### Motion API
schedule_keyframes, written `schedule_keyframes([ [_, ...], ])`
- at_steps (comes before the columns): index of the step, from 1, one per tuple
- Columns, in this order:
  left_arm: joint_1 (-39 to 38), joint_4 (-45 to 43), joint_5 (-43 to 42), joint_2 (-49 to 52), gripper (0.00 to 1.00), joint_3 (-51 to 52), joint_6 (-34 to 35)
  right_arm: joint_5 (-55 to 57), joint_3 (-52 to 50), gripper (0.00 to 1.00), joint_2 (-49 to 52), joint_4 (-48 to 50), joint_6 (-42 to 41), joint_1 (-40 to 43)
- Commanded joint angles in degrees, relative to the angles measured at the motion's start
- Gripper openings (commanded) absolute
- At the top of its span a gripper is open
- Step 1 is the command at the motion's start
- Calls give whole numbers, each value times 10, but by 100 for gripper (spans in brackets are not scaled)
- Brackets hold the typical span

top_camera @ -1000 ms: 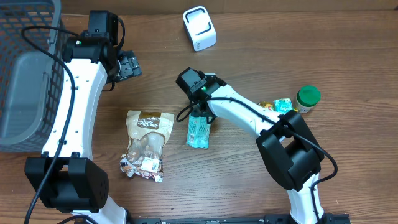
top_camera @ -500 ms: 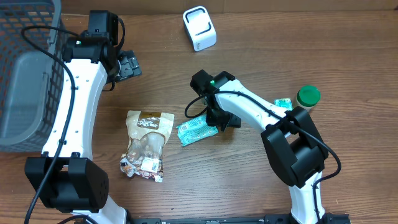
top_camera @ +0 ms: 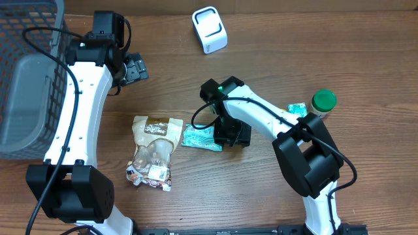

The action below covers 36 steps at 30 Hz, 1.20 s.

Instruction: Scan the item barcode

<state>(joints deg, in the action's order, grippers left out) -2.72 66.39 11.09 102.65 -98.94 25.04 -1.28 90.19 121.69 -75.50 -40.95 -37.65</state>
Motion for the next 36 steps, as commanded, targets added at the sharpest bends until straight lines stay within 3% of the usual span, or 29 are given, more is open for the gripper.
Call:
schedule_keyframes([
  [1, 0, 0, -2, -7, 100, -5, -8, -6, 0, 51, 6, 5, 14, 9],
  [6, 0, 0, -2, -7, 99, -5, -8, -27, 14, 54, -19, -43, 45, 56],
  [16, 0, 0, -2, -7, 100, -5, -8, -190, 14, 56, -94, 33, 140, 92],
  [23, 0, 0, -2, -7, 99, -5, -8, -194, -2, 57, -94, 86, 140, 90],
  [36, 0, 0, -2, -7, 100, -5, -8, -194, -2, 57, -94, 79, 136, 73],
])
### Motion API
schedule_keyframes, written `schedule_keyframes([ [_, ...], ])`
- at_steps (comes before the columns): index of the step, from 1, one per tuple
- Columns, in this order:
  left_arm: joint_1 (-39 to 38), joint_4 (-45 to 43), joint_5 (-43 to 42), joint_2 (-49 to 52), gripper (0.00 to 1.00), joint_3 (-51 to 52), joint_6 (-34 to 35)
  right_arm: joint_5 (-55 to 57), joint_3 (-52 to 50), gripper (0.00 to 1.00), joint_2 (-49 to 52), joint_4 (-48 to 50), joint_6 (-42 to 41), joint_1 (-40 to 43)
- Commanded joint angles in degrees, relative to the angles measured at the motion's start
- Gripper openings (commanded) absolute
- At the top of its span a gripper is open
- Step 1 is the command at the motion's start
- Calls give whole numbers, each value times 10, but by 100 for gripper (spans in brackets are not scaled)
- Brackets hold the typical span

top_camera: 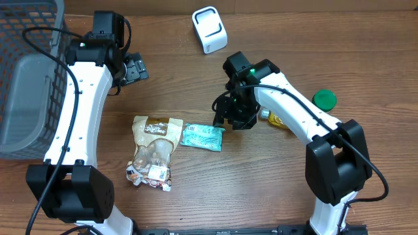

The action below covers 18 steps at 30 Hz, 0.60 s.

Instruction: Scan the item barcode

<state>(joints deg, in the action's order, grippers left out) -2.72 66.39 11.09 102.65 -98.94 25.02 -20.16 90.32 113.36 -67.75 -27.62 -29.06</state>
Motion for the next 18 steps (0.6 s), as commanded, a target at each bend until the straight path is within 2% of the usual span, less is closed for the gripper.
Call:
schedule_keyframes([
  [1, 0, 0, -2, -8, 100, -5, -8, -5, -4, 57, -11, 2, 2, -17],
  [8, 0, 0, -2, -7, 100, -5, -8, 25, -4, 61, -11, 2, -41, -28],
  [18, 0, 0, -2, -8, 99, -5, -8, 50, -4, 63, -11, 6, -41, -50],
])
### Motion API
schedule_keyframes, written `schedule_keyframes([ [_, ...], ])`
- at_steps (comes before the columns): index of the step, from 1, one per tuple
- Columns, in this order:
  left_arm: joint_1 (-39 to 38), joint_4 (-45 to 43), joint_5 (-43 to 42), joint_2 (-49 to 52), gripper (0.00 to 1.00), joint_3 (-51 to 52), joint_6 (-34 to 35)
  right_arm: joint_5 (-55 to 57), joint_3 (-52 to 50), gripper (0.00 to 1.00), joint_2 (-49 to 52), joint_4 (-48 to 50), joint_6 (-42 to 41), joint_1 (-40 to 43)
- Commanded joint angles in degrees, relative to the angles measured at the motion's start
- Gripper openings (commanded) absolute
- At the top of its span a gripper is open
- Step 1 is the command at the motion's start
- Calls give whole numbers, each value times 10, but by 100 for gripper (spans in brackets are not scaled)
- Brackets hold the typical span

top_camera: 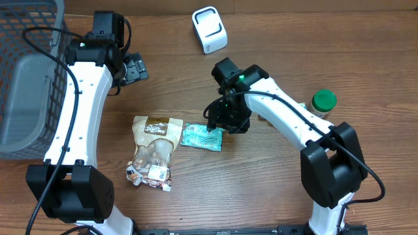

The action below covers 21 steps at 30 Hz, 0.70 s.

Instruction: Scan the item barcode

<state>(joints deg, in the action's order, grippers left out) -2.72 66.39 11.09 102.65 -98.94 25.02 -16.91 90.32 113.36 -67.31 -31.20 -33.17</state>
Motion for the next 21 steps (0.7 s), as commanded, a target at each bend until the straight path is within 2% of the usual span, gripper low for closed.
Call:
schedule_keyframes([
  [1, 0, 0, -2, -7, 100, -5, -8, 18, -4, 63, -11, 2, -5, -10],
  [21, 0, 0, -2, -8, 100, -5, -8, 37, -4, 64, -10, 2, -9, -25],
])
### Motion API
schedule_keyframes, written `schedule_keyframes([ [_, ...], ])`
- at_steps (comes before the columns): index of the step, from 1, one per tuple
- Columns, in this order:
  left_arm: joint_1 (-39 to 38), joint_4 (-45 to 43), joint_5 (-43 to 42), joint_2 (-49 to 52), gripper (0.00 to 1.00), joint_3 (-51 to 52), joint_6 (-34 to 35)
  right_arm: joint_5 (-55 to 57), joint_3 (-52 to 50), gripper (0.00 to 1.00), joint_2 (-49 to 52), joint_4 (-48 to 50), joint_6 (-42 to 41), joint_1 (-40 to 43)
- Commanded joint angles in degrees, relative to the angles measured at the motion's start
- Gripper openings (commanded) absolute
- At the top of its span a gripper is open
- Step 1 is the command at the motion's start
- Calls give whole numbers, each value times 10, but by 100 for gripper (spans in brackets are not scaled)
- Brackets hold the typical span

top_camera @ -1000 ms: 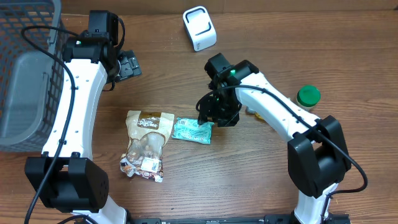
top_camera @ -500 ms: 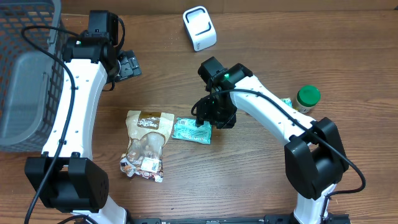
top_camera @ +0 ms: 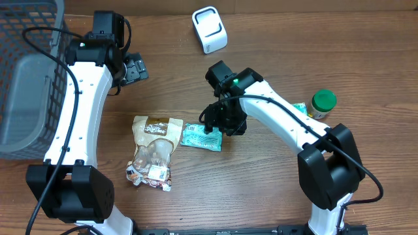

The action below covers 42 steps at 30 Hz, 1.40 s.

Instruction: Scan the item barcode

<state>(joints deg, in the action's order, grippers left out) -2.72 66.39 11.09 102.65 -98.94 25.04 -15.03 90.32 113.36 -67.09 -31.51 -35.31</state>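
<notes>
A teal packet (top_camera: 198, 137) lies flat on the table, just right of a brown snack bag (top_camera: 154, 149). My right gripper (top_camera: 214, 126) is low over the packet's right end. Its fingers are hidden under the wrist, so neither their state nor any contact shows. The white barcode scanner (top_camera: 209, 29) stands at the back centre of the table. My left gripper (top_camera: 135, 68) hovers at the back left, far from the packet and holding nothing; its finger gap is not clear from above.
A dark wire basket (top_camera: 26, 39) with a grey bin inside fills the far left. At the right stand a green-lidded bottle (top_camera: 322, 102) and a small teal item (top_camera: 298, 108) beside my right arm.
My right gripper has shifted slightly left and towards the packet's right end. The packet, snack bag and left arm are where they were.
My right gripper was first at the packet's right edge, with the arm bent low. Then it stood back and to the right, clear of the packet. Afterwards it was back near the packet's right end, and now it sits over that end. The packet has barely shifted.
</notes>
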Motion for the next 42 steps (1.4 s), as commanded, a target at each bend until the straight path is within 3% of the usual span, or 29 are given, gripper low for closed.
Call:
schedule_keyframes([
  [1, 0, 0, -2, -8, 100, -5, -8, 23, -4, 64, -10, -3, -15, -4],
  [14, 0, 0, -2, -7, 100, -5, -8, 26, -4, 64, -10, -2, -34, -4],
  [19, 0, 0, -2, -7, 100, -5, -8, 56, -19, 63, -10, 5, -77, -7],
  [25, 0, 0, -2, -7, 100, -5, -8, 51, -94, 62, -10, 109, -110, -10],
  [33, 0, 0, -2, -7, 99, -5, -8, 27, -196, 49, -10, 278, -152, -11],
  [37, 0, 0, -2, -7, 99, -5, -8, 17, -218, 44, -10, 302, -152, -10],
  [42, 0, 0, -2, -7, 100, -5, -8, 17, -220, 28, -10, 306, -152, -10],
])
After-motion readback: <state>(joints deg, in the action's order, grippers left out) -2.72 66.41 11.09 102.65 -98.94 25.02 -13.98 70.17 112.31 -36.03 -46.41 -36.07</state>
